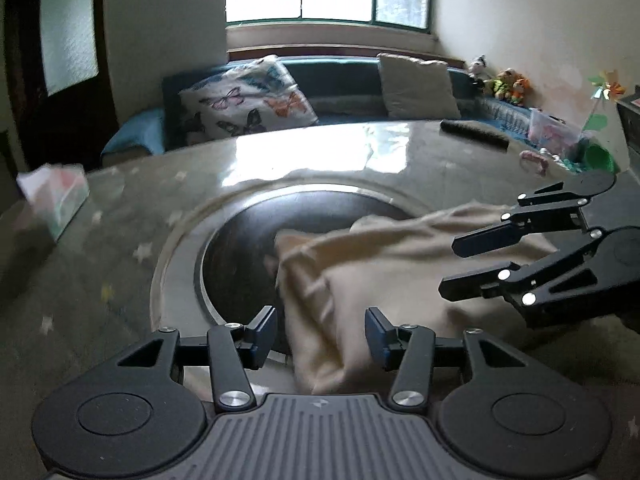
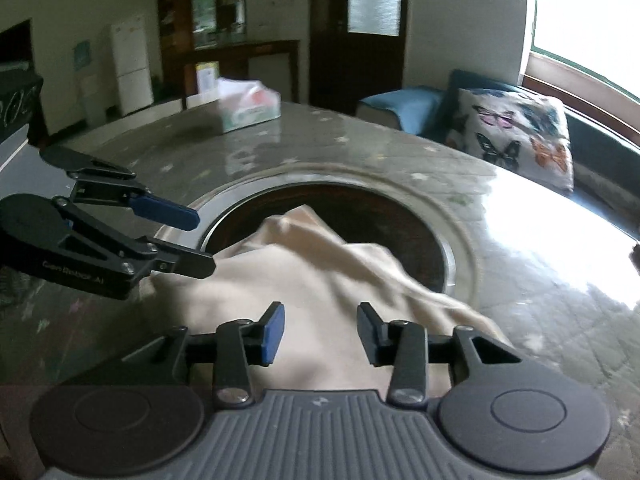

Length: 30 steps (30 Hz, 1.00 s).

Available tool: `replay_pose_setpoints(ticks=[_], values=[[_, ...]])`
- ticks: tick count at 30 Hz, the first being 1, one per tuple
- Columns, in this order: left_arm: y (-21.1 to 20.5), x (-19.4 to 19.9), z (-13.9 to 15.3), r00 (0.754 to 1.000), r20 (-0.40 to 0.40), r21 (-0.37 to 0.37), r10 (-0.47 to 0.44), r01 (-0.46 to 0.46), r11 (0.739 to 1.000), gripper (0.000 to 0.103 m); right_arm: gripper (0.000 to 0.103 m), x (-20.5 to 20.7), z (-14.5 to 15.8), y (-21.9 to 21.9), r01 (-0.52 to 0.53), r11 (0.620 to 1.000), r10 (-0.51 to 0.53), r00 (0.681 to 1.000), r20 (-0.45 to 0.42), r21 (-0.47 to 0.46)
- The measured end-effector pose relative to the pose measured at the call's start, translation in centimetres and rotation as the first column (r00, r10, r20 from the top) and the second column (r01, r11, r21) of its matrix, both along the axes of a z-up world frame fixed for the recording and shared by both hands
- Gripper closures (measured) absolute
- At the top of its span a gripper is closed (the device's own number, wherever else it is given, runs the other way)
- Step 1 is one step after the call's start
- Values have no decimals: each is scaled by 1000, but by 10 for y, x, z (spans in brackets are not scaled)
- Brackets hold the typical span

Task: Fold clothes

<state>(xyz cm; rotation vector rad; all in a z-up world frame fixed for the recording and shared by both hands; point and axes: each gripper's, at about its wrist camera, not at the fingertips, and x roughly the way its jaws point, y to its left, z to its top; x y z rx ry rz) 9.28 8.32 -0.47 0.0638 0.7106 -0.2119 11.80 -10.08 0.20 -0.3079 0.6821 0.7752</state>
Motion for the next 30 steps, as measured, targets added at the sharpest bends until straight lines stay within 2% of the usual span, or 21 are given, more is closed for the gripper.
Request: replay_pose_setpoints(ticks=[5,8,10,12,22,26,30], values=[[7,-3,-7,999,-29,-34,24,-25,999,53,62,-15,-17,13,-25,998,26,999,23,-51],[11,-5,-10,998,-47,-55,37,-40,998,53,62,-18,-17,11,-8,999,10,999,35,-40],[14,-5,-12,997,-59,-77,41,-45,996,54,60,-18,-13,3,7,1000,-7,1000,20,-17],[19,-5,-14,997,-71,-109,38,-45,993,60,59,-18,-9,-6,23,1000,-23,1000,4,7],[14,-7,-15,997,-74,-112,34,-42,993,66,58,-26,-8,-72,169,984,-167,985,-51,46],[10,-9,-14,996,-82,-118,23,-33,992,74,58,-27,-11,-82,183,982,-181,982,-56,38],[5,-15,-13,995,-100,-143,-5,-9,990,75,60,-29,-11,-85,166,986,-165,985,-46,8]])
